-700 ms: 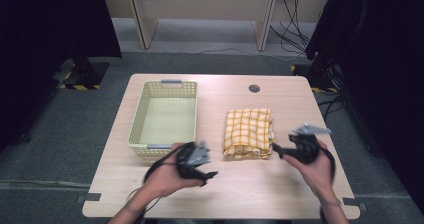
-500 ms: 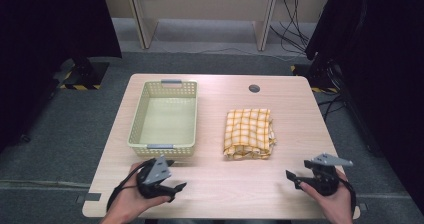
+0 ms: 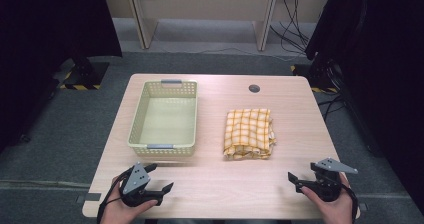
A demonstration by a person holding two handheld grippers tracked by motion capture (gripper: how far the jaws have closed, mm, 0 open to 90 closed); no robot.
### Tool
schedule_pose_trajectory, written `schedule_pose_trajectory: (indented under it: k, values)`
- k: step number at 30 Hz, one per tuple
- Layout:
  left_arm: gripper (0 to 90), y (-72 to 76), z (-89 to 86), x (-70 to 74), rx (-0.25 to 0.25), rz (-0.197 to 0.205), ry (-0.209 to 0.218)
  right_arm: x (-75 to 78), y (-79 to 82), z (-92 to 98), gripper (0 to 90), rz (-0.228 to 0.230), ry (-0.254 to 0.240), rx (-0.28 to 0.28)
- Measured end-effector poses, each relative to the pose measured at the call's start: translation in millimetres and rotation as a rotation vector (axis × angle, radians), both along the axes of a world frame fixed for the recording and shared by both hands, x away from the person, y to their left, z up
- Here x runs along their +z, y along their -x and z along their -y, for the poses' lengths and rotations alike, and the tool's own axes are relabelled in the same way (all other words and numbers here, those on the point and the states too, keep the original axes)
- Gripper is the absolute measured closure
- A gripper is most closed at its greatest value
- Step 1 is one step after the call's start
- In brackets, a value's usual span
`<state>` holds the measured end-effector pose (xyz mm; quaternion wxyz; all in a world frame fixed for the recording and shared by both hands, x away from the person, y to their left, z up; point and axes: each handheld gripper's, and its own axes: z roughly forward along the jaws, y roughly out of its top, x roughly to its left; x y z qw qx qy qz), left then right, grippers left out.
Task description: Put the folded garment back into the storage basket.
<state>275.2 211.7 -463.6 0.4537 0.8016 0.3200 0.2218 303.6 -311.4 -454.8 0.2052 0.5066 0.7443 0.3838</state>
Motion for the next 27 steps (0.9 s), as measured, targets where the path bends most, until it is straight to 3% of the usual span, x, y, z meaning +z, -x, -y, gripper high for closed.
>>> schedule_pose_trajectory:
  k: [8, 17, 27]
  values:
    - [18.1, -6.6, 13.5, 6.7, -0.027, 0.023, 0.000, 12.5, -9.6, -2.2, 6.8, 0.025, 0.002, -0.003]
    - [18.2, -12.9, 40.4, 11.8, -0.073, 0.053, 0.024, 24.3, -29.3, -11.5, 6.8, 0.030, 0.010, 0.009]
    - [18.4, -30.6, 70.9, 18.7, -0.128, 0.070, 0.008, 33.2, -50.1, -22.7, 6.8, 0.026, 0.031, 0.035]
